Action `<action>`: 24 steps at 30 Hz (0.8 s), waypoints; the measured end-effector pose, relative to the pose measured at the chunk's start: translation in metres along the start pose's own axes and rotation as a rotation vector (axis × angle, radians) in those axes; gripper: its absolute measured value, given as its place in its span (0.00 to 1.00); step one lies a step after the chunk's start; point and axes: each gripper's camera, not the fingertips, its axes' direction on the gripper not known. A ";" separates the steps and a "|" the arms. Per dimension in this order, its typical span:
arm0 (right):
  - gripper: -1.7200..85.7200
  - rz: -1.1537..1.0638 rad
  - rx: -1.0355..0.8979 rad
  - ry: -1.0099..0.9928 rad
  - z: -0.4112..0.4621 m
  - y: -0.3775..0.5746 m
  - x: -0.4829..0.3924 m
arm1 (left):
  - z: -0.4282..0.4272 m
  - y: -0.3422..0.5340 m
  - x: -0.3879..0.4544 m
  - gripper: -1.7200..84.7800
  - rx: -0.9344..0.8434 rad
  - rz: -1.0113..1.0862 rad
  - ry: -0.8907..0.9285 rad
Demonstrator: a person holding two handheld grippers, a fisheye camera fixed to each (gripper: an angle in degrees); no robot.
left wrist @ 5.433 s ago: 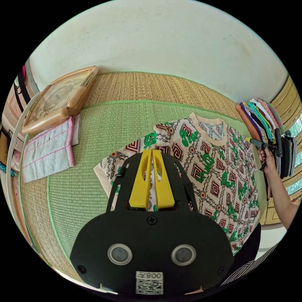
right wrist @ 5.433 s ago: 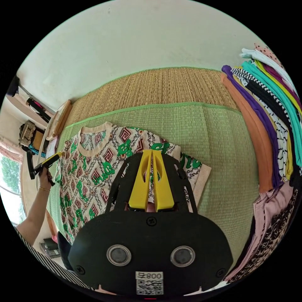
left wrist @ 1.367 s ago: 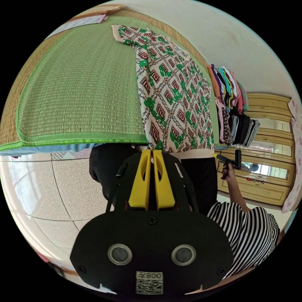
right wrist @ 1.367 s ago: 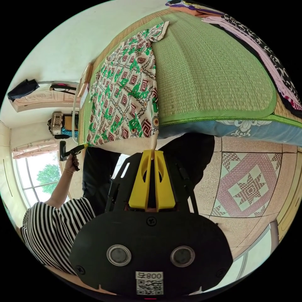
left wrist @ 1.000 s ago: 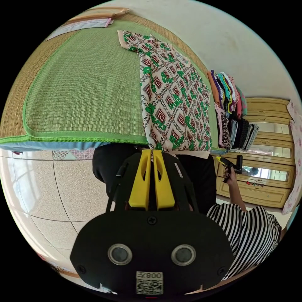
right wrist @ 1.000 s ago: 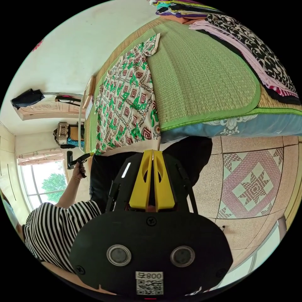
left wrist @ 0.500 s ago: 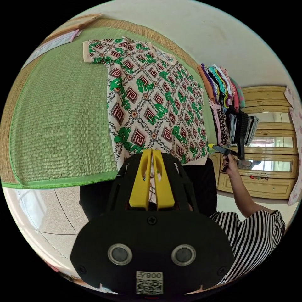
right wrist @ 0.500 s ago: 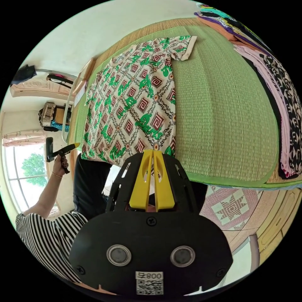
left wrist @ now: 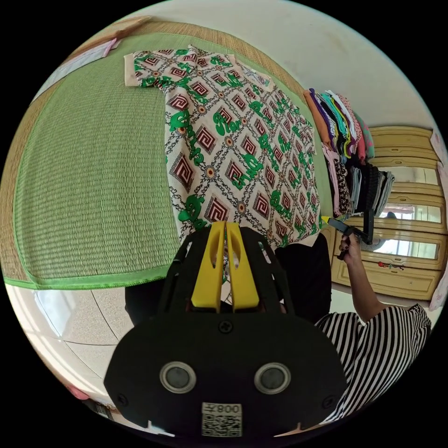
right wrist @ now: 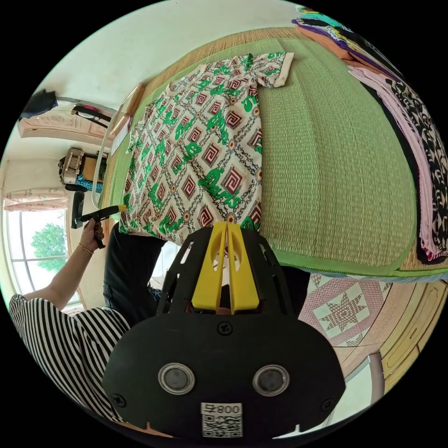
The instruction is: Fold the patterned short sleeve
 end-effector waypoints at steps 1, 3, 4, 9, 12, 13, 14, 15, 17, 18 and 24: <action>0.02 -0.005 0.029 -0.005 -0.011 -0.009 -0.001 | -0.006 -0.006 0.001 0.02 0.024 0.006 0.015; 0.02 -0.019 0.063 -0.015 -0.025 -0.028 -0.004 | -0.013 -0.018 0.002 0.02 0.052 0.006 0.033; 0.02 -0.027 0.080 -0.016 -0.032 -0.044 -0.005 | -0.016 -0.028 0.002 0.02 0.065 0.004 0.039; 0.02 -0.061 0.114 0.017 -0.050 -0.122 -0.012 | -0.027 -0.080 0.003 0.02 0.099 0.006 0.029; 0.02 -0.075 0.120 0.039 -0.054 -0.172 -0.017 | -0.033 -0.118 0.002 0.02 0.115 0.001 -0.006; 0.02 -0.077 0.119 0.047 -0.055 -0.191 -0.019 | -0.036 -0.133 0.001 0.02 0.125 -0.006 -0.017; 0.02 -0.077 0.121 0.052 -0.056 -0.200 -0.020 | -0.038 -0.148 -0.001 0.02 0.136 -0.016 -0.025; 0.02 -0.075 0.129 0.065 -0.057 -0.217 -0.021 | -0.040 -0.155 -0.002 0.02 0.141 -0.020 -0.027; 0.02 -0.070 0.129 0.084 -0.057 -0.238 -0.020 | -0.044 -0.183 -0.006 0.02 0.158 -0.040 -0.045; 0.02 -0.068 0.129 0.099 -0.057 -0.251 -0.019 | -0.045 -0.189 -0.008 0.02 0.162 -0.048 -0.053; 0.02 -0.034 0.063 0.212 -0.041 -0.283 -0.001 | -0.039 -0.225 -0.034 0.02 0.133 -0.115 -0.142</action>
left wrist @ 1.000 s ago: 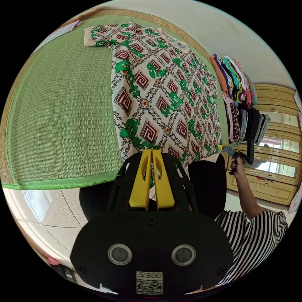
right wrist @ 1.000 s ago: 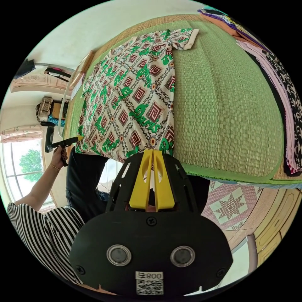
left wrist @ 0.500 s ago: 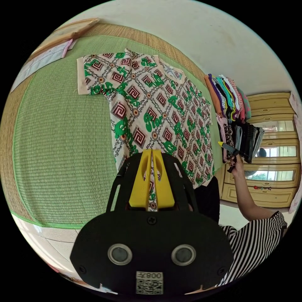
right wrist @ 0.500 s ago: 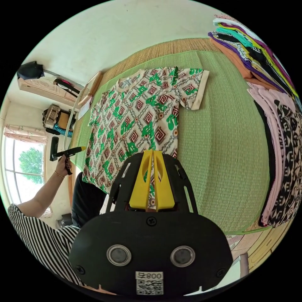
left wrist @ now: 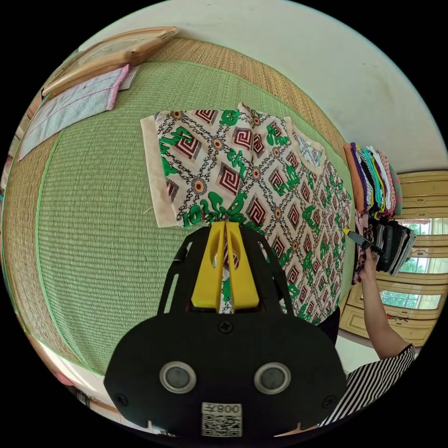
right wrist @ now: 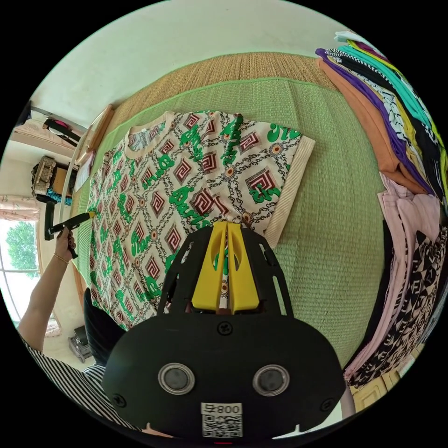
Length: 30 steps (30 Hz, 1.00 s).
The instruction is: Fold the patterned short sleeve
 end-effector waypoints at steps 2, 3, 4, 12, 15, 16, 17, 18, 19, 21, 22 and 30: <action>0.02 0.004 0.032 -0.033 -0.004 0.000 0.007 | -0.004 -0.003 -0.007 0.02 0.036 -0.021 0.027; 0.02 0.014 0.037 -0.063 -0.005 -0.002 0.014 | -0.005 -0.003 -0.007 0.02 0.042 -0.022 0.020; 0.02 0.032 0.047 -0.080 -0.008 -0.005 0.019 | -0.007 -0.005 -0.006 0.02 0.047 -0.016 0.000; 0.02 -0.023 0.077 -0.078 -0.041 0.018 0.007 | -0.029 0.014 0.026 0.02 0.114 0.037 0.072; 0.02 -0.090 0.034 -0.120 -0.048 0.063 -0.004 | -0.029 0.043 0.041 0.02 0.087 0.081 0.125; 0.02 -0.111 0.010 -0.149 -0.047 0.086 -0.008 | -0.027 0.056 0.045 0.02 0.060 0.086 0.128; 0.02 -0.120 -0.011 -0.158 -0.046 0.097 -0.010 | -0.024 0.069 0.048 0.02 0.040 0.089 0.134; 0.02 -0.131 -0.055 -0.153 -0.041 0.119 -0.014 | -0.022 0.075 0.049 0.02 0.028 0.088 0.135; 0.02 -0.131 -0.086 -0.137 -0.037 0.139 -0.017 | -0.018 0.085 0.050 0.02 0.005 0.072 0.129; 0.02 -0.124 -0.138 -0.162 -0.030 0.164 -0.016 | -0.013 0.095 0.049 0.02 -0.016 0.039 0.130; 0.02 -0.115 -0.170 -0.165 -0.024 0.175 -0.014 | -0.010 0.097 0.049 0.02 -0.028 0.023 0.121; 0.02 -0.131 -0.094 -0.117 -0.043 0.180 -0.032 | -0.030 0.079 0.093 0.02 -0.002 0.064 0.104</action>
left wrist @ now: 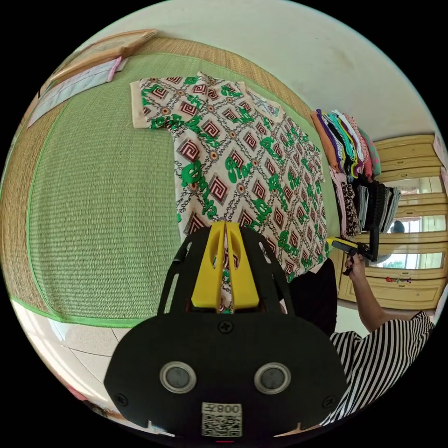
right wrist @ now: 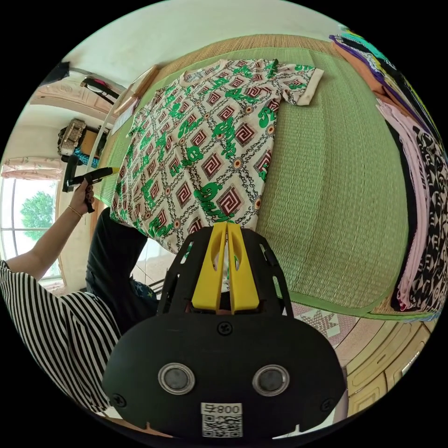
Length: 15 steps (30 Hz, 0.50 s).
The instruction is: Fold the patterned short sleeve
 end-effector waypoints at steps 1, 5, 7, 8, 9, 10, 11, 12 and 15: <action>0.02 -0.012 -0.007 0.040 0.004 0.000 -0.007 | -0.001 -0.004 0.016 0.02 -0.004 0.041 -0.006; 0.02 -0.048 -0.005 0.162 0.021 0.008 -0.029 | 0.024 -0.013 0.059 0.02 -0.104 0.124 -0.118; 0.02 -0.073 -0.003 0.219 0.024 0.012 -0.042 | 0.038 -0.013 0.074 0.02 -0.140 0.171 -0.180; 0.02 -0.082 -0.005 0.236 0.025 0.013 -0.045 | 0.037 -0.011 0.083 0.02 -0.093 0.197 -0.203; 0.02 -0.098 -0.005 0.270 0.028 0.016 -0.052 | 0.038 -0.012 0.086 0.02 -0.090 0.203 -0.206; 0.02 -0.114 -0.002 0.300 0.031 0.020 -0.057 | 0.038 -0.012 0.094 0.02 -0.076 0.217 -0.222; 0.02 -0.120 0.002 0.311 0.032 0.022 -0.059 | 0.039 -0.012 0.101 0.02 -0.058 0.223 -0.229; 0.02 -0.124 0.019 0.322 0.034 0.027 -0.061 | 0.039 -0.011 0.104 0.02 -0.046 0.223 -0.228; 0.02 -0.091 0.060 0.283 0.036 0.040 -0.054 | 0.038 -0.013 0.113 0.02 -0.016 0.223 -0.216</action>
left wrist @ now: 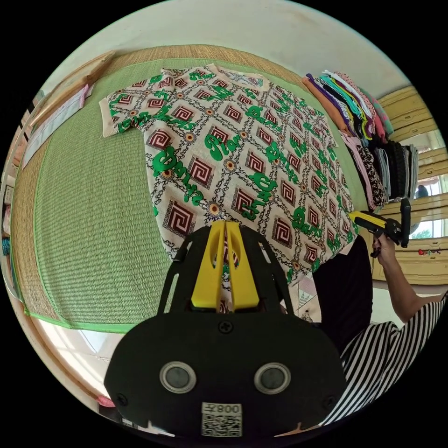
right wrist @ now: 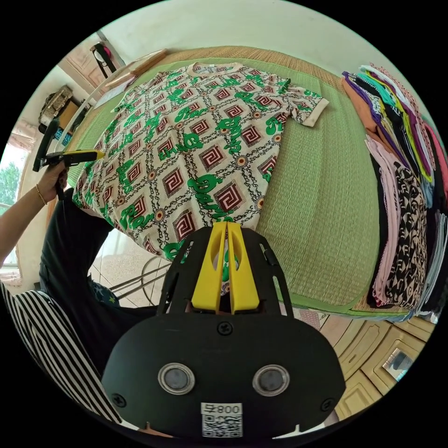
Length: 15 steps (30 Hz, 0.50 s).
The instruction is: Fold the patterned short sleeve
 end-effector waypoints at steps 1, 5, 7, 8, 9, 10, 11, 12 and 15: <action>0.02 0.024 -0.005 -0.036 0.001 0.004 0.006 | -0.003 -0.004 0.000 0.02 -0.020 -0.024 0.030; 0.02 0.097 0.036 -0.168 -0.002 0.020 0.028 | -0.024 -0.011 0.000 0.02 0.051 -0.116 0.140; 0.02 0.160 0.127 -0.227 -0.009 0.033 0.047 | -0.034 -0.017 0.006 0.02 0.090 -0.117 0.182; 0.02 0.174 0.148 -0.242 -0.010 0.035 0.052 | -0.038 -0.024 0.012 0.02 0.112 -0.107 0.221; 0.03 0.195 0.185 -0.276 -0.010 0.038 0.063 | -0.040 -0.028 0.015 0.02 0.121 -0.099 0.239; 0.03 0.214 0.225 -0.310 -0.010 0.039 0.072 | -0.042 -0.038 0.025 0.02 0.132 -0.079 0.270; 0.03 0.222 0.245 -0.325 -0.009 0.039 0.077 | -0.043 -0.051 0.036 0.03 0.136 -0.051 0.298; 0.03 0.231 0.282 -0.350 -0.007 0.037 0.085 | -0.043 -0.059 0.043 0.03 0.137 -0.036 0.309; 0.05 0.251 0.347 -0.355 -0.002 0.029 0.101 | -0.041 -0.099 0.083 0.03 0.133 0.051 0.358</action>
